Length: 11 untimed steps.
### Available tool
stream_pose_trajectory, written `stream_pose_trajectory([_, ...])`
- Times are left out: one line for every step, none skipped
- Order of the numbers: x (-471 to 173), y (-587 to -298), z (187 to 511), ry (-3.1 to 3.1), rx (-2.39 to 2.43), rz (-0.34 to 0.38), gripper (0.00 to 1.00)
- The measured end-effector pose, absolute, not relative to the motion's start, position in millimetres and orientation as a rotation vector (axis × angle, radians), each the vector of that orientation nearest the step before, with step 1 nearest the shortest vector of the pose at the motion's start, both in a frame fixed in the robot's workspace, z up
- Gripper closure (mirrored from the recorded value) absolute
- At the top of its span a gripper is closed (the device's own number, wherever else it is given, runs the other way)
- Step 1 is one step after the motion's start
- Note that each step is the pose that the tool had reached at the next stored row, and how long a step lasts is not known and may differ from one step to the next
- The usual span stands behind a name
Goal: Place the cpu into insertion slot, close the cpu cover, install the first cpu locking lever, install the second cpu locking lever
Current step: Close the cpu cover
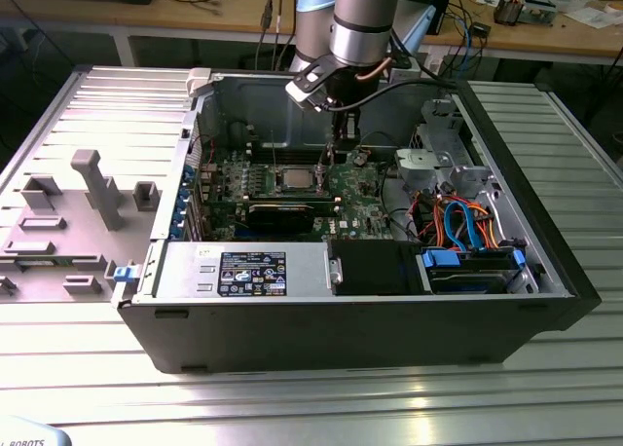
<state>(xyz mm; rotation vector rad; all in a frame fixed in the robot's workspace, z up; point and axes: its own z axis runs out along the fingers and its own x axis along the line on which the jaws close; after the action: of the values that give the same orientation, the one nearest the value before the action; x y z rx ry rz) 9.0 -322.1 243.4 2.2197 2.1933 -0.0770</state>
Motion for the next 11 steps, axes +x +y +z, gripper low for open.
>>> stream_pose_trajectory([8.7, -322.1, 243.5, 2.193, 2.220, -0.077, 0.89])
stream_pose_trajectory([8.1, -322.1, 243.4, 2.193, 2.220, -0.077, 0.89])
stream_pose_trajectory([7.7, -322.1, 243.5, 2.193, 2.220, -0.077, 0.89])
stream_pose_trajectory([7.3, -322.1, 243.5, 2.193, 2.220, -0.077, 0.89])
stream_pose_trajectory([6.6, -322.1, 243.5, 2.193, 2.220, -0.077, 0.89])
stream_pose_trajectory([6.2, -322.1, 243.4, 2.193, 2.220, -0.077, 0.89])
stream_pose_trajectory([5.9, -322.1, 243.4, 2.193, 2.220, -0.077, 0.89])
stream_pose_trajectory([5.3, -322.1, 243.4, 2.193, 2.220, -0.077, 0.89])
stream_pose_trajectory([4.9, -322.1, 243.5, 2.193, 2.220, -0.077, 0.89])
stream_pose_trajectory([4.5, -322.1, 243.4, 2.193, 2.220, -0.077, 0.89])
stream_pose_trajectory([3.8, -322.1, 243.5, 2.193, 2.220, -0.077, 0.89])
